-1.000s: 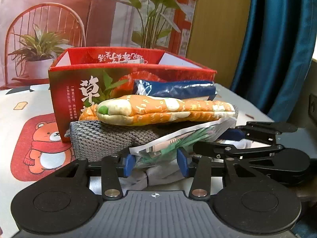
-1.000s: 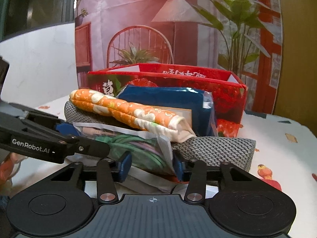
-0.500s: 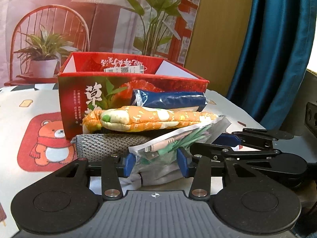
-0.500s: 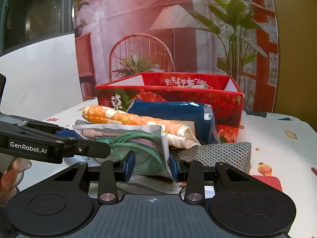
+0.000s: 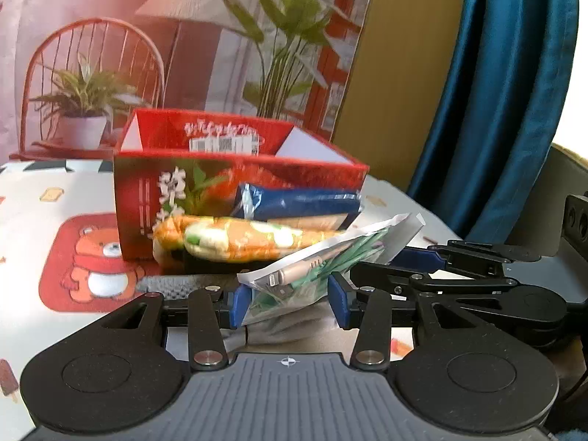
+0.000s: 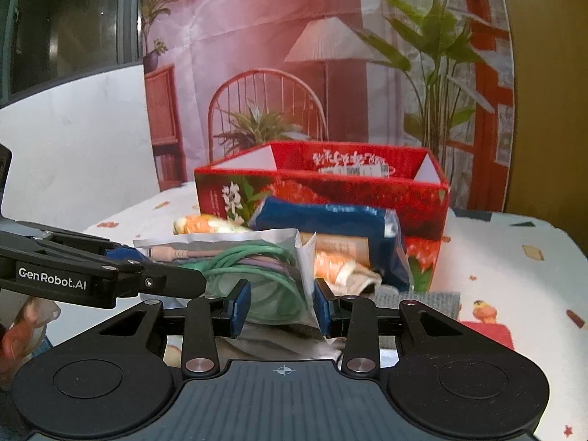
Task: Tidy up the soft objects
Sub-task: 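Lift the clear bag with the left tool and carry it over the box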
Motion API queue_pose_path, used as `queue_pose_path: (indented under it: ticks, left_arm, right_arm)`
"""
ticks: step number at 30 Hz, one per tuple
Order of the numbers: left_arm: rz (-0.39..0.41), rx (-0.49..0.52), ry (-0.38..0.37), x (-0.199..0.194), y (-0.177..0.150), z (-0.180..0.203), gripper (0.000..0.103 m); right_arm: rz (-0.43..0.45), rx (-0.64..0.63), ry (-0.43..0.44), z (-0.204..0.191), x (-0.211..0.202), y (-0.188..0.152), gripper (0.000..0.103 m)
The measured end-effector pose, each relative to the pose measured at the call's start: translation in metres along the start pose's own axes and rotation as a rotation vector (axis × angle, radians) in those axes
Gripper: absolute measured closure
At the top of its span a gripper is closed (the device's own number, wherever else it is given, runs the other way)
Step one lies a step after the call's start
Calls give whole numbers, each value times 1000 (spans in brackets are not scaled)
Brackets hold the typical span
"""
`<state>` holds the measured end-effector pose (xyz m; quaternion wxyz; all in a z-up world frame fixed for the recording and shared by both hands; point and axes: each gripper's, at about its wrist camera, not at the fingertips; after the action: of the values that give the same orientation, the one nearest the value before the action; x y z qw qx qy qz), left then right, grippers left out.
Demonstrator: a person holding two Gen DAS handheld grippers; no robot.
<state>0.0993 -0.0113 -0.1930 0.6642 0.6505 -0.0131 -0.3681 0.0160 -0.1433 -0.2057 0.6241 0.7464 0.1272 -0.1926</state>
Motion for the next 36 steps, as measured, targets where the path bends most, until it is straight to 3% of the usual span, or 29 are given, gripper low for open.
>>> queue_pose_path:
  ticks: [11, 23, 36]
  left_arm:
    - [89, 0, -5, -22, 37, 2, 55]
    - [126, -19, -23, -28, 60, -3, 55]
    - [133, -36, -69, 9, 121, -24, 55]
  right_arm:
    - [75, -24, 0, -8, -16, 40, 69]
    - [113, -37, 16, -10, -11, 72, 69]
    - [125, 22, 21, 17, 18, 116, 69]
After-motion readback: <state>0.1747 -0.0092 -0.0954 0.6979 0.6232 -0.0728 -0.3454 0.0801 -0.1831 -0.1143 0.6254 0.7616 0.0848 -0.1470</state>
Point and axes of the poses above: each gripper's, at about its wrist camera, not at the fingertips, and x roughly the way its jaws point, z to its right, y to its top, and after that the axes turned 3 degrees about x, right-handed
